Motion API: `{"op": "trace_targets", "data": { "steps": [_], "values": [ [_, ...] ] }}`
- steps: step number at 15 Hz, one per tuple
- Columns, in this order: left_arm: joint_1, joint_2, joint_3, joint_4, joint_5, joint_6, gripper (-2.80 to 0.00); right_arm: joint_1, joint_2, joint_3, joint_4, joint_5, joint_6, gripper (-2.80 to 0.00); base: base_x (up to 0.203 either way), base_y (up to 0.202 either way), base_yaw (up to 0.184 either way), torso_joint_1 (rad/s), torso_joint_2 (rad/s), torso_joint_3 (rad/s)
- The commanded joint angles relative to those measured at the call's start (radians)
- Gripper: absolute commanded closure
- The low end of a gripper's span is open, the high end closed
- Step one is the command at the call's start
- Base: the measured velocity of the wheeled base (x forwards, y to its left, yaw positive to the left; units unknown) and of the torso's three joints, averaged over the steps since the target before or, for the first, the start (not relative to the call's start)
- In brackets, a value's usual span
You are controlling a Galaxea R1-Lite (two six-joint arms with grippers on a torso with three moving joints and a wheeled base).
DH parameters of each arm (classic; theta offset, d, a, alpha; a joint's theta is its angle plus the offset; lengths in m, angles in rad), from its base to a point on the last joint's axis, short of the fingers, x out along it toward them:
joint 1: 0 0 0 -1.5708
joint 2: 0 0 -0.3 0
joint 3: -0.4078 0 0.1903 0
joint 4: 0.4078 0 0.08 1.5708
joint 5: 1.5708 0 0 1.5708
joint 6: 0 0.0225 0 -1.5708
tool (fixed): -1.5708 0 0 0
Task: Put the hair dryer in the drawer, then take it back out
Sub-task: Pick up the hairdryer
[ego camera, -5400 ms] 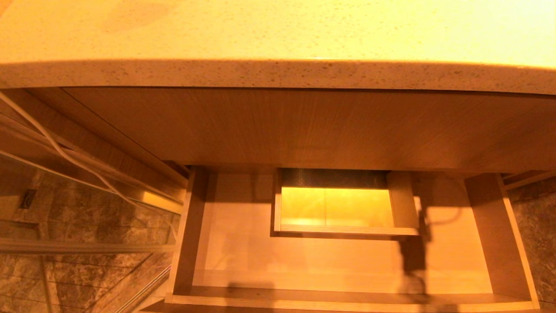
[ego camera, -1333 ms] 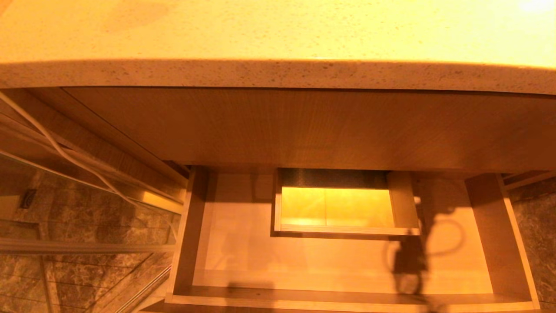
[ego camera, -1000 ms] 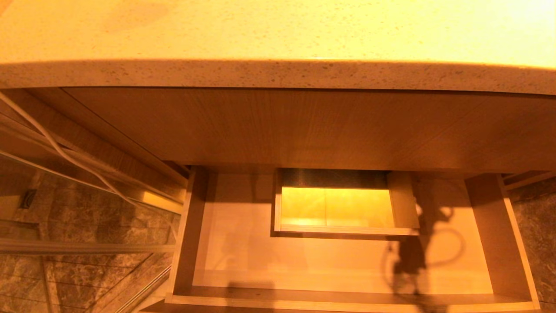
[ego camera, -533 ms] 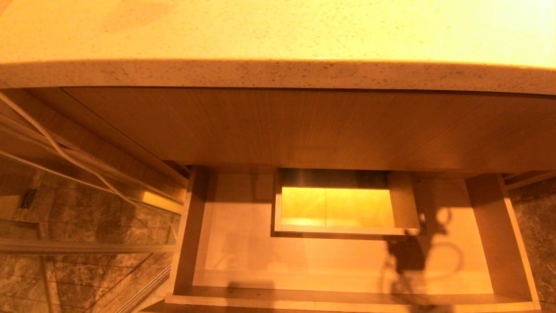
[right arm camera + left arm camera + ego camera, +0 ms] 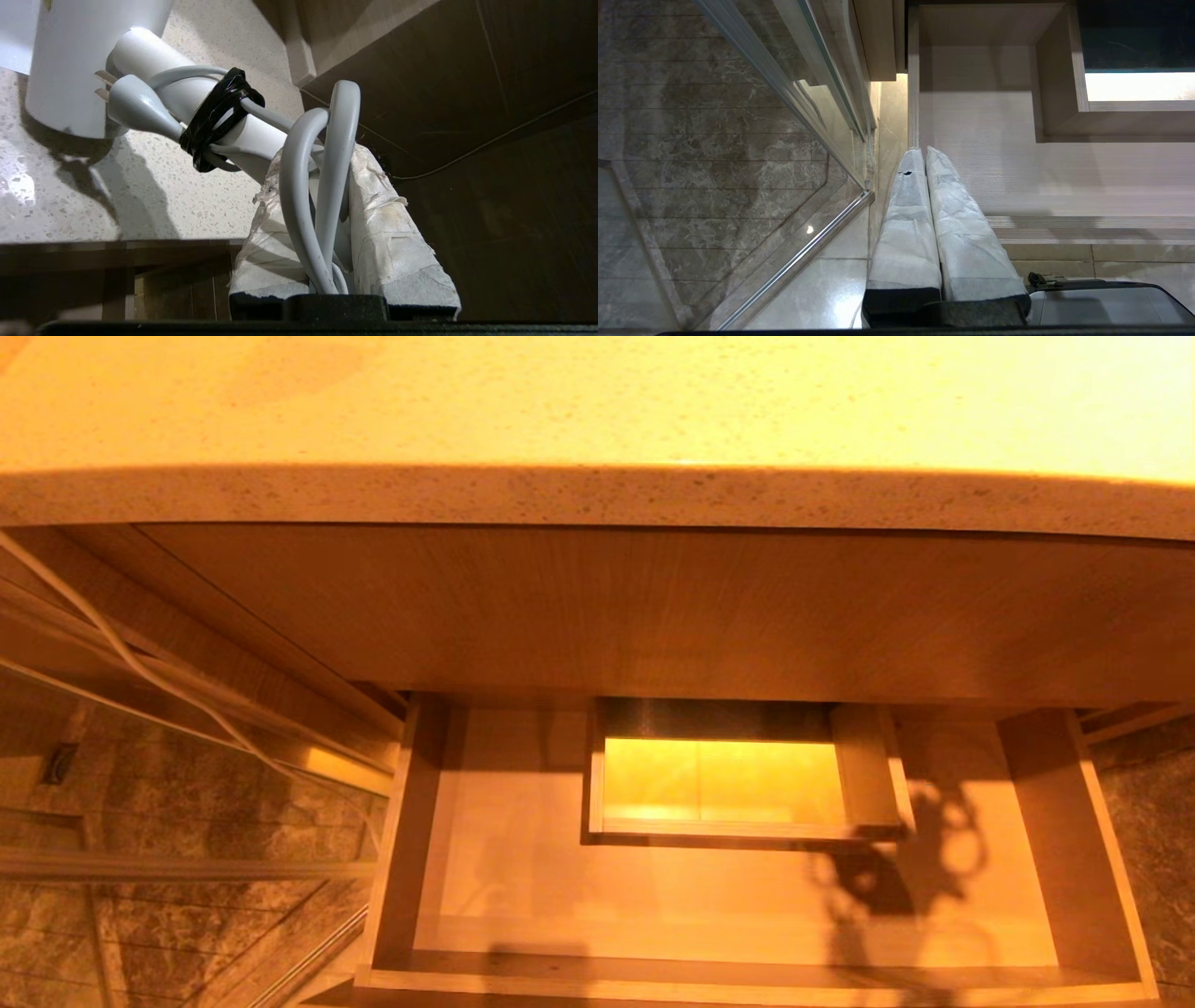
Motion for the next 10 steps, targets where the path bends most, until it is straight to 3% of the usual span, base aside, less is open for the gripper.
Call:
{"op": "trace_targets", "data": {
  "steps": [1, 6, 10],
  "values": [
    [0.0, 0.0, 0.002, -0.001, 0.0, 0.0, 0.0, 0.0, -0.025, 0.011, 0.001, 0.0, -0.006, 0.0, 0.0, 0.0, 0.0, 0.0, 0.0, 0.0],
    [0.0, 0.0, 0.002, -0.001, 0.0, 0.0, 0.0, 0.003, -0.105, 0.079, -0.056, 0.0, -0.035, 0.0, 0.0, 0.0, 0.0, 0.0, 0.0, 0.0],
    [0.0, 0.0, 0.002, -0.001, 0.0, 0.0, 0.0, 0.006, -0.136, 0.085, -0.148, 0.0, -0.123, 0.0, 0.0, 0.0, 0.0, 0.0, 0.0, 0.0]
  ]
}}
